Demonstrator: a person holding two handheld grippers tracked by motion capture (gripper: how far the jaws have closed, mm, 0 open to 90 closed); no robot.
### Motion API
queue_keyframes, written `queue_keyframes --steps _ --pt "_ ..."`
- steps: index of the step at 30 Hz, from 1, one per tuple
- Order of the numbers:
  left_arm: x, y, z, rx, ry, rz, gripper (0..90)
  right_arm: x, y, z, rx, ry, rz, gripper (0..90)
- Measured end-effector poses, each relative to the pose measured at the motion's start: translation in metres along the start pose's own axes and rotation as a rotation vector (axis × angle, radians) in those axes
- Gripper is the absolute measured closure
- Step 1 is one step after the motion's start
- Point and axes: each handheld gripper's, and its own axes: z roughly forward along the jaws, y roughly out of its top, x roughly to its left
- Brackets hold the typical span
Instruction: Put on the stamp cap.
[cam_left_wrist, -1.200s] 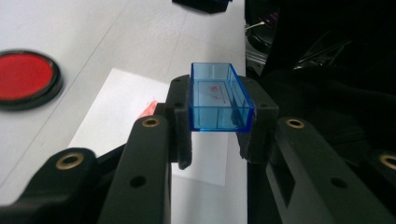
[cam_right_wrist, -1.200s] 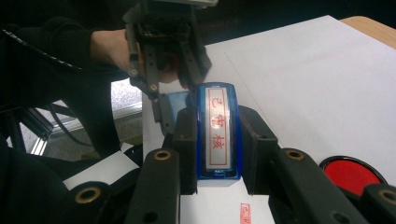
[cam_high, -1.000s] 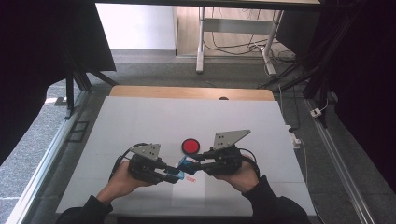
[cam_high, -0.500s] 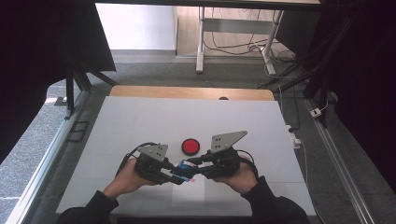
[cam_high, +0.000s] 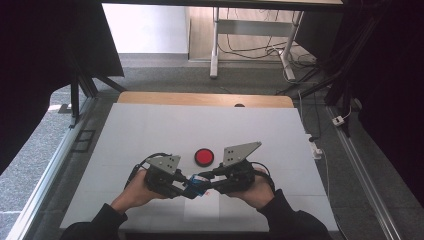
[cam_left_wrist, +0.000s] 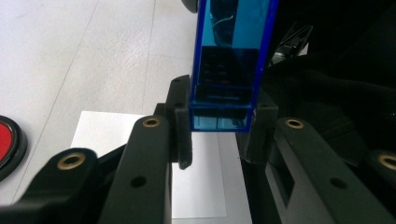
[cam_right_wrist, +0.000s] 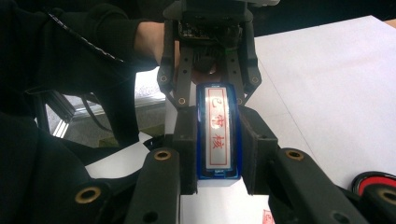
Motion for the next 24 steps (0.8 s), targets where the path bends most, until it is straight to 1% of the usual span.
queue_keyframes --steps 5,7,10,14,16,18,20,21,23,24 --pt "-0.0002 -0.0004 -0.0032 -0.032 -0.008 0.004 69.0 -0.0006 -0.0002 -0.0005 -0.026 0.008 0.01 71.5" --pt "-0.001 0.0 -0.0048 -0.048 -0.007 0.015 69.0 -0.0012 -0.0006 -0.0011 -0.04 0.017 0.022 71.5" --pt "-0.0027 0.001 -0.0062 -0.053 -0.002 0.029 69.1 -0.002 -0.0013 -0.0015 -0.06 0.03 0.033 71.5" --pt "-0.0027 0.0012 -0.007 -0.065 -0.002 0.03 69.1 -0.0019 -0.0014 -0.0026 -0.078 0.032 0.03 71.5" --pt "-0.0023 0.0005 -0.0062 -0.063 0.003 0.033 68.9 -0.0022 -0.0015 -0.0025 -0.074 0.03 0.031 71.5" --pt "-0.0024 -0.0001 -0.0056 -0.058 0.006 0.036 68.7 -0.0021 -0.0018 -0.0018 -0.068 0.024 0.022 71.5" --pt "-0.0031 -0.0005 -0.0047 -0.05 0.022 0.045 68.4 -0.0012 -0.0015 -0.0011 -0.058 0.018 0.016 71.4" --pt "-0.0034 -0.0002 -0.004 -0.039 0.026 0.042 68.1 -0.0004 -0.001 -0.0007 -0.051 0.012 0.007 71.4" --pt "-0.0044 -0.0004 -0.0026 -0.028 0.047 0.045 66.8 0.0014 -0.0006 0.0005 -0.033 -0.004 -0.007 71.4" --pt "-0.0055 -0.0007 -0.0014 -0.024 0.067 0.05 64.3 0.0016 -0.0007 0.0011 -0.029 -0.009 -0.009 71.4"
